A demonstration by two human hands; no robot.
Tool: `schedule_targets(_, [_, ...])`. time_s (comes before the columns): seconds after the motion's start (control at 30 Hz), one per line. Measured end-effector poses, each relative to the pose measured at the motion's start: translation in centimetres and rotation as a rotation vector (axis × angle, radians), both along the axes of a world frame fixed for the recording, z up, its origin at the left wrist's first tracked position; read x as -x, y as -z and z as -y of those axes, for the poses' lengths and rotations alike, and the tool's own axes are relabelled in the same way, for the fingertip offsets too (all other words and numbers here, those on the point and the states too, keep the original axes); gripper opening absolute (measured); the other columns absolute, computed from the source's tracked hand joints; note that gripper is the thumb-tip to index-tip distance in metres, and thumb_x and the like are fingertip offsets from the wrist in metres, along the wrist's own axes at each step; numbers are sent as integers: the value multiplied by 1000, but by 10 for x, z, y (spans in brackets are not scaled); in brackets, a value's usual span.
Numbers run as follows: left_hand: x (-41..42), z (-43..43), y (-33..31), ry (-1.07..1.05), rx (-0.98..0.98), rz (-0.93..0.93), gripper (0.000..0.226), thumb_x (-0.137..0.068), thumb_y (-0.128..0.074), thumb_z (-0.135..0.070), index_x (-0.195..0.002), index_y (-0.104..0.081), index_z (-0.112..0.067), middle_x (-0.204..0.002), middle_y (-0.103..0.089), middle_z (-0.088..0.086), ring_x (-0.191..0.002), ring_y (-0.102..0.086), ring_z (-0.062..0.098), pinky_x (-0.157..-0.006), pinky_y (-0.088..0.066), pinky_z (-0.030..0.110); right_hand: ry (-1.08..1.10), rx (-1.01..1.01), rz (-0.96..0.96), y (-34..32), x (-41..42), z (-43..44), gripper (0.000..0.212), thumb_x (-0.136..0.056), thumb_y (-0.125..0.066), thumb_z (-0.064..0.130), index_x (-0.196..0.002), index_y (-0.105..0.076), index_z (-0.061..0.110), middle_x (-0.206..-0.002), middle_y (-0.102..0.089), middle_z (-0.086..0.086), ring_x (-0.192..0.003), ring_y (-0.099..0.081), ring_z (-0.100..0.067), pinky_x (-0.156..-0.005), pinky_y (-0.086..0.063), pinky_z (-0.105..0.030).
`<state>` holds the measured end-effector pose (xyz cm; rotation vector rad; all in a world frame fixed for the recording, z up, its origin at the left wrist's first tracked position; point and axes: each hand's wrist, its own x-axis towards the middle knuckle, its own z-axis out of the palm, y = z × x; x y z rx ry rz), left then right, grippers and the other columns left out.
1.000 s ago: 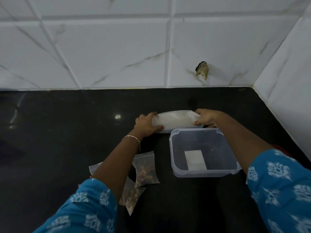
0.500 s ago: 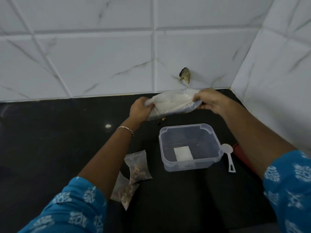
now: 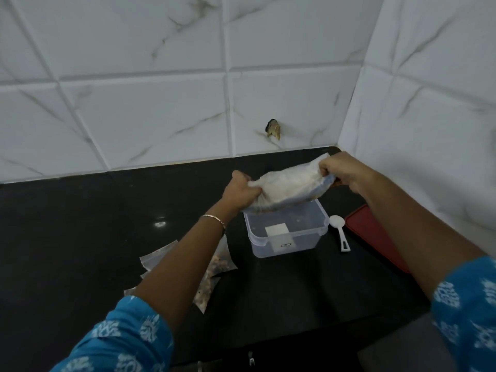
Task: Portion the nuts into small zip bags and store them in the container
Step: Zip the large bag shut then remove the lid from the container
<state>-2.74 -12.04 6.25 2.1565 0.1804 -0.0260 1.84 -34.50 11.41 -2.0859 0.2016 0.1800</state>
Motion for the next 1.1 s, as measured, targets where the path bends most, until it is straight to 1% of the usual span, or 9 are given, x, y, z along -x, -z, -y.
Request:
schedule_targets(0.07, [8,8,6,41,-64,-3,46,-89,-60,-12,-125,-33,-3,-105,-47,8,-97,-53,24,-82,-45,33,-40,128,37,6,9,-1,16,-73,-49,-1,-61,-45,8,-61,-45,-7,-55,-43,-19,-51,-35,-27])
schedule_targets(0.17, [15,14,10,87,-167,29,42,-91,-56,-11,-124,-31,-4,-105,-49,10,-88,-53,22,-75,-43,31,-112,386,97,18,21,-7,15,-77,-51,7,-62,-49,8,-60,-50,-5,-53,-47,-19,-49,-30,-25])
schedule_targets(0.3, [18,16,5,202,-291,-2,40,-92,-55,-17,-126,-38,-5,-118,-51,14,-102,-56,27,-88,-49,36,-258,631,172,32,30,-11,18,-81,-53,9,-64,-49,12,-66,-53,-2,-69,-56,-25,-53,-34,-26])
schedule_targets(0.4, [19,19,5,310,-421,-65,40,-93,-53,-18,-130,-45,-5,-129,-50,16,-115,-53,30,-93,-45,35,-355,779,244,38,33,-14,7,-81,-55,8,-79,-60,11,-82,-61,-7,-86,-62,-29,-67,-41,-28])
schedule_targets(0.5, [22,24,7,450,-622,-92,36,-93,-51,-6,-129,-52,-3,-130,-54,17,-118,-53,30,-98,-45,35,-467,943,279,46,38,-22,26,-84,-61,6,-107,-67,14,-107,-63,-8,-96,-62,-26,-76,-47,-32])
schedule_targets(0.7, [28,24,22,373,-1046,112,40,-87,-65,-5,-126,-59,-13,-139,-43,13,-126,-42,30,-102,-44,40,-442,1116,486,61,49,-26,41,-83,-67,5,-117,-45,14,-111,-55,-7,-93,-62,-24,-64,-40,-31])
schedule_targets(0.83, [30,28,19,253,-1291,280,48,-81,-71,-17,-126,-54,-16,-140,-37,14,-124,-38,30,-101,-38,42,-403,1245,610,60,49,-29,51,-74,-75,6,-115,-46,15,-113,-53,-6,-98,-58,-21,-78,-47,-31])
schedule_targets(0.97, [24,33,20,384,-1333,258,38,-85,-69,-14,-121,-57,-13,-119,-57,9,-109,-56,24,-91,-43,34,-532,1270,529,62,48,-27,38,-83,-69,8,-115,-50,14,-111,-59,-6,-97,-60,-22,-74,-47,-31])
schedule_targets(1.1, [21,31,20,417,-1414,197,26,-89,-65,-18,-114,-61,-13,-112,-62,6,-104,-58,23,-89,-43,35,-643,1266,426,59,43,-28,25,-89,-63,10,-113,-57,10,-113,-61,-10,-100,-62,-24,-80,-49,-32])
